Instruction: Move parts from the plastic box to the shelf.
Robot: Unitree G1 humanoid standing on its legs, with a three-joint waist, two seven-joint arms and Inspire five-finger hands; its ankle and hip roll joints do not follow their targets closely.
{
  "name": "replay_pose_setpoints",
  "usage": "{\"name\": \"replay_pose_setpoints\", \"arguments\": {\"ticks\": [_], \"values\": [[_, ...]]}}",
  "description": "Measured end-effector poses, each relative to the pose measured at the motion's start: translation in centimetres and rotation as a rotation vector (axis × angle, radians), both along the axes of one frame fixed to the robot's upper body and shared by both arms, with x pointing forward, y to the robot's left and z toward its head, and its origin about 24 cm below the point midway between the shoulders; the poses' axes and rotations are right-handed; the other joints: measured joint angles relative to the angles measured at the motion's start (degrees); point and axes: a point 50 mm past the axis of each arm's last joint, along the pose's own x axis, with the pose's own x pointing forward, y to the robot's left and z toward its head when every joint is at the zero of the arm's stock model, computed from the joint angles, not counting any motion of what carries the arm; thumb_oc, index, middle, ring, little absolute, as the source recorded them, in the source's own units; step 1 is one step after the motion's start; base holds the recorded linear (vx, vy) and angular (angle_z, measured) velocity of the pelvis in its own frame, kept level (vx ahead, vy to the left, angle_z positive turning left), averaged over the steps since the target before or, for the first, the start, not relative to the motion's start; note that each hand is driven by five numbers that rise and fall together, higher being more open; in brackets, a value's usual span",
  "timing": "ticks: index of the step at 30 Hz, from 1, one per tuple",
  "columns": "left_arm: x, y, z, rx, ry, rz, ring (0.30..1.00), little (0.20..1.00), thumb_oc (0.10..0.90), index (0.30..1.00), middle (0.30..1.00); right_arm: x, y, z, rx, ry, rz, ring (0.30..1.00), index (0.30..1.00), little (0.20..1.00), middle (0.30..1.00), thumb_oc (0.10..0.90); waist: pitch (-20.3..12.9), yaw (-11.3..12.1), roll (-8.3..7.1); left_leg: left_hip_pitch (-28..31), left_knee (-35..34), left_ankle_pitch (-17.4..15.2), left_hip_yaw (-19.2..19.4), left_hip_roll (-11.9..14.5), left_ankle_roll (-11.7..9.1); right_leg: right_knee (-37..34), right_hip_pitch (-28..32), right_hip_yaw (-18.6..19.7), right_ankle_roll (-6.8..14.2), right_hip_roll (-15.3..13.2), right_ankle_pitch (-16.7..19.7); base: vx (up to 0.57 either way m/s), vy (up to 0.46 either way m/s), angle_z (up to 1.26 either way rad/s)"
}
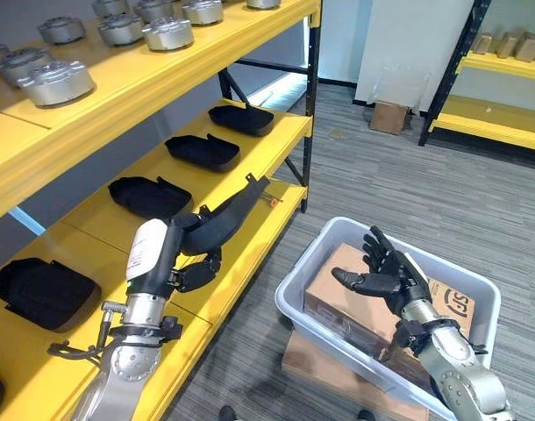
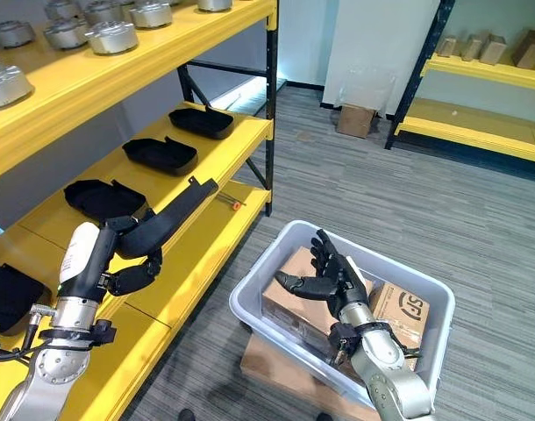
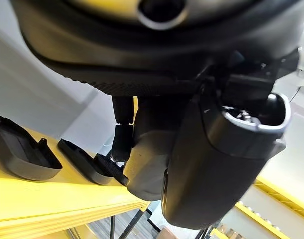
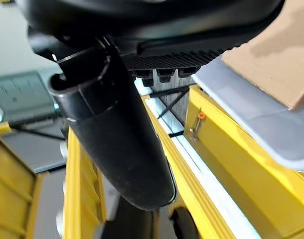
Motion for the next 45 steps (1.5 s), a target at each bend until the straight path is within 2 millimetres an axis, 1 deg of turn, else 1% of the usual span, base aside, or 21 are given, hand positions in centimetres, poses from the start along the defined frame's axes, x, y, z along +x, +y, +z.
{"name": "replay_pose_setpoints", "arguments": {"ticks": [5,13,16,18,19,20,21,22,25,28,30,31,32,35,37,39,40,41,42,43,45], "values": [[-0.1,-0.2,0.0,0.000,-0.007,-0.015,0.300,0.300,0.400,0.300,0.300,0.1,0.6,0.1,-0.076,-0.018,0.063,1.000,1.000,1.000,1.000,0.900,0.0,1.0,-1.21,-1.7,0.7,0.1,-1.6,-0.8,0.3,0.2,-0.1,-1.4,0.1,-0.8,0.1,-0.02,0.250,0.15],[1.6,-4.1,1.0,0.033,-0.050,-0.219,0.300,0.300,0.400,0.300,0.300,1.7,2.6,2.2,-0.023,-0.145,0.065,1.000,1.000,1.000,1.000,0.900,0.6,3.2,-2.54,-5.7,5.6,-2.6,-3.7,-4.7,2.8,5.8,-2.7,-3.6,0.2,-6.0,-0.3,-0.06,0.208,0.16],[2.1,-4.1,1.7,0.122,-0.076,-0.240,0.300,0.300,0.400,0.300,0.300,1.7,3.6,2.1,-0.009,-0.146,0.098,1.000,1.000,1.000,1.000,0.900,0.7,3.2,-2.77,-5.7,6.0,-3.5,-2.4,-4.3,2.8,8.6,-4.8,-6.0,-2.0,-6.3,1.4,-0.11,0.003,-0.24],[2.7,-4.4,2.5,0.148,-0.104,-0.256,0.300,0.300,0.400,0.300,0.300,1.5,3.6,1.9,-0.008,-0.139,0.090,1.000,1.000,1.000,1.000,0.900,1.0,2.5,-2.81,-6.8,5.4,-2.9,-4.9,-4.3,3.0,10.7,-5.6,-2.3,-0.7,-4.8,-1.4,-0.11,-0.081,0.45],[3.1,-4.7,3.2,0.150,-0.130,-0.268,0.300,0.300,0.400,0.300,0.300,1.3,3.4,1.7,-0.010,-0.132,0.079,1.000,1.000,1.000,1.000,0.900,1.3,0.6,-2.09,-7.6,4.1,-0.4,-8.9,-3.3,3.8,14.7,-6.0,2.8,-0.1,0.2,-8.5,-0.15,-0.101,1.07],[3.3,-4.9,3.6,0.150,-0.156,-0.269,0.300,0.300,0.400,0.300,0.300,1.2,3.2,1.6,-0.018,-0.134,0.077,1.000,1.000,1.000,1.000,0.900,1.6,0.2,-1.68,-7.8,1.6,2.0,-10.6,-2.1,3.4,18.4,-7.0,4.6,-3.1,5.1,-14.6,-0.15,-0.126,1.15],[3.4,-4.9,3.8,0.154,-0.176,-0.256,0.300,0.300,0.400,0.300,0.300,1.2,2.9,1.7,-0.028,-0.142,0.080,1.000,1.000,1.000,1.000,0.900,1.9,0.1,-1.13,-7.6,-0.6,4.0,-11.7,-1.3,3.0,18.5,-7.1,6.6,-4.7,7.7,-15.8,-0.10,-0.180,0.62],[3.2,-4.9,3.6,0.170,-0.175,-0.246,0.300,0.300,0.400,0.300,0.300,1.2,2.6,1.7,-0.034,-0.148,0.076,1.000,1.000,1.000,1.000,0.900,2.2,1.0,0.05,-7.6,-0.9,4.6,-11.9,-0.5,4.3,18.8,-7.2,6.3,-5.3,9.1,-15.8,-0.11,-0.205,0.25],[3.1,-5.5,2.7,0.193,-0.145,-0.257,0.300,0.300,0.400,0.300,0.300,1.1,1.4,1.4,-0.061,-0.144,0.042,1.000,1.000,1.000,1.000,0.900,2.7,1.6,2.52,-9.9,2.1,6.4,-13.5,-0.5,6.6,20.2,-6.5,4.8,-6.3,9.9,-16.8,-0.15,-0.166,0.42],[2.8,-6.6,1.9,0.164,-0.130,-0.291,0.300,0.300,0.400,0.300,0.300,1.0,1.0,1.1,-0.071,-0.131,0.015,1.000,1.000,1.000,1.000,0.900,3.0,1.0,3.02,-13.1,4.8,11.9,-13.1,-1.9,8.2,20.3,-5.2,3.4,-7.4,10.2,-18.6,-0.14,-0.056,0.91],[2.3,-7.0,1.8,0.178,-0.144,-0.327,0.300,0.300,0.400,0.300,0.300,0.5,0.8,1.4,-0.060,-0.159,-0.012,1.000,1.000,1.000,1.000,0.900,3.0,0.4,4.16,-15.2,3.0,19.5,-7.9,-2.7,8.2,22.0,-4.8,-0.2,-10.8,10.9,-19.9,-0.21,-0.003,1.21],[2.2,-7.1,1.8,0.179,-0.149,-0.335,0.300,0.300,0.400,0.300,0.300,0.3,0.7,1.4,-0.055,-0.166,-0.019,1.000,1.000,1.000,1.000,0.900,2.9,0.0,4.47,-15.3,1.4,20.1,-5.5,-2.6,8.8,22.0,-4.8,-2.0,-11.6,10.2,-19.7,-0.19,0.033,1.14],[1.9,-7.0,1.8,0.188,-0.152,-0.352,0.300,0.300,0.400,0.300,0.300,-0.1,0.7,1.2,-0.038,-0.165,-0.027,1.000,1.000,1.000,1.000,0.900,3.3,0.4,3.67,-14.7,4.4,9.3,1.4,-2.7,9.2,21.5,-4.7,-4.3,-12.2,8.9,-19.5,-0.13,0.033,0.58],[1.7,-6.7,1.9,0.224,-0.164,-0.371,0.300,0.300,0.400,0.300,0.300,-0.9,0.6,0.6,-0.035,-0.142,-0.014,1.000,1.000,1.000,1.000,0.900,3.2,-1.3,-0.18,-10.2,12.6,-0.8,6.0,-4.7,8.3,20.0,-3.9,-7.1,-10.6,3.6,-17.3,-0.21,0.104,0.65],[1.6,-6.9,1.9,0.229,-0.187,-0.377,0.300,0.300,0.400,0.300,0.300,-1.1,-0.1,0.8,-0.063,-0.148,-0.021,1.000,1.000,1.000,1.000,0.900,3.2,-3.1,-0.67,-6.5,15.0,-2.5,4.7,-5.5,9.2,20.8,-3.2,-7.7,-9.5,1.4,-16.6,-0.15,0.175,0.61],[1.5,-6.7,2.0,0.251,-0.198,-0.372,0.300,0.300,0.400,0.300,0.300,-0.9,-0.4,1.2,-0.073,-0.165,-0.023,1.000,1.000,1.000,1.000,0.900,3.3,-4.1,-0.10,-6.4,14.8,-1.8,3.2,-6.4,10.6,27.6,-6.8,-4.1,-9.5,0.6,-17.7,-0.11,0.305,0.60],[1.5,-6.4,2.2,0.252,-0.213,-0.355,0.300,0.300,0.400,0.300,0.300,-0.6,0.0,1.4,-0.063,-0.180,-0.007,1.000,1.000,1.000,1.000,0.900,2.8,-3.8,-0.09,-6.5,11.9,-0.9,2.5,-7.2,9.7,23.1,-7.5,-2.3,-8.8,3.1,-18.4,-0.08,0.296,0.85],[1.8,-6.0,2.9,0.257,-0.252,-0.333,0.300,0.300,0.400,0.300,0.300,-0.1,0.5,2.0,-0.049,-0.212,0.008,1.000,1.000,1.000,1.000,0.900,2.4,-4.8,-0.75,-6.4,7.0,0.8,0.9,-7.5,6.6,19.0,-7.6,-2.4,-10.1,3.2,-13.6,-0.06,0.243,0.71],[1.9,-5.9,3.4,0.257,-0.276,-0.319,0.300,0.300,0.400,0.300,0.300,0.4,0.7,2.4,-0.039,-0.230,0.006,1.000,1.000,1.000,1.000,0.900,2.5,-3.9,-0.78,-6.6,10.4,-3.2,4.3,-5.5,9.6,18.8,-8.4,-3.6,-10.3,2.9,-13.0,-0.03,0.312,0.65],[1.9,-5.8,3.4,0.251,-0.285,-0.308,0.300,0.300,0.400,0.300,0.300,0.5,0.8,2.6,-0.033,-0.240,0.009,1.000,1.000,1.000,1.000,0.900,2.4,-3.6,-0.96,-5.9,13.0,-5.0,6.0,-3.7,9.4,18.8,-8.5,-4.0,-10.2,2.5,-12.8,-0.01,0.356,0.48],[2.0,-5.9,3.6,0.241,-0.305,-0.307,0.300,0.300,0.400,0.300,0.300,0.5,0.5,3.0,-0.049,-0.255,-0.001,1.000,1.000,1.000,1.000,0.900,2.0,-4.8,-0.23,-3.8,15.1,-6.0,8.3,-0.1,5.7,18.6,-7.2,-7.7,-8.4,0.9,-11.8,0.00,0.373,0.94]]}}
